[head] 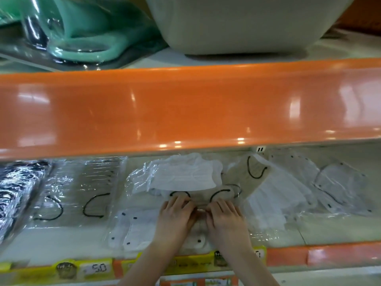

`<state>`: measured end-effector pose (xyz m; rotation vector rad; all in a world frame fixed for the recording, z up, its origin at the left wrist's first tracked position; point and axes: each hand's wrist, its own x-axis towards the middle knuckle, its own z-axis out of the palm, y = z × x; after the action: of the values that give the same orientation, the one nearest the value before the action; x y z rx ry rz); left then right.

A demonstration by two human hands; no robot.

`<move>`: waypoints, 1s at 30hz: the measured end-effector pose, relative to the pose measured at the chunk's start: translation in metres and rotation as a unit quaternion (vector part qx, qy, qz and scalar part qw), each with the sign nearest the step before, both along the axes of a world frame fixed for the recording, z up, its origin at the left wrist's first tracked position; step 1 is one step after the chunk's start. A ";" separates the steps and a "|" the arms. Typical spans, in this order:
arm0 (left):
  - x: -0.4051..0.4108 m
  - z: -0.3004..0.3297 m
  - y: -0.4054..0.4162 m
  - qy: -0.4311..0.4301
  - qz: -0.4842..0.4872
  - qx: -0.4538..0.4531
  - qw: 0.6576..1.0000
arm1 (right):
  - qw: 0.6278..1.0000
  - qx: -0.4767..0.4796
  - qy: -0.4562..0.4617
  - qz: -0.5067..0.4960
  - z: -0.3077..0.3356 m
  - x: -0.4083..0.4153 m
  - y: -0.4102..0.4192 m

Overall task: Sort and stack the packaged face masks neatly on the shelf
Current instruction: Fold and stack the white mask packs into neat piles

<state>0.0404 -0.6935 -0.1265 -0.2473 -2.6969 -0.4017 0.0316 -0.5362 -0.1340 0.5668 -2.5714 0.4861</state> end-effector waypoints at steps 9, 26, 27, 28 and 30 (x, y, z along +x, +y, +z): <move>-0.008 0.020 -0.005 -0.008 -0.079 0.019 0.997 | 1.000 0.020 -0.006 -0.021 0.013 0.004 -0.003; 0.016 0.040 -0.112 0.091 -0.066 -0.029 0.993 | 0.996 0.035 0.046 -0.064 0.065 0.033 -0.094; 0.020 0.042 -0.120 0.110 -0.060 -0.021 0.992 | 0.997 0.024 0.046 -0.054 0.066 0.036 -0.103; 0.024 0.045 -0.128 0.125 -0.055 -0.008 0.991 | 0.998 0.010 0.041 -0.044 0.066 0.039 -0.111; 0.032 0.048 -0.146 0.156 -0.042 0.017 0.987 | 0.999 -0.006 0.046 -0.020 0.065 0.044 -0.130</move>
<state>0.0720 -0.8396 -0.0787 -0.3814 -2.3776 -0.3968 0.0757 -0.6663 -0.0693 0.5208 -2.4861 0.4514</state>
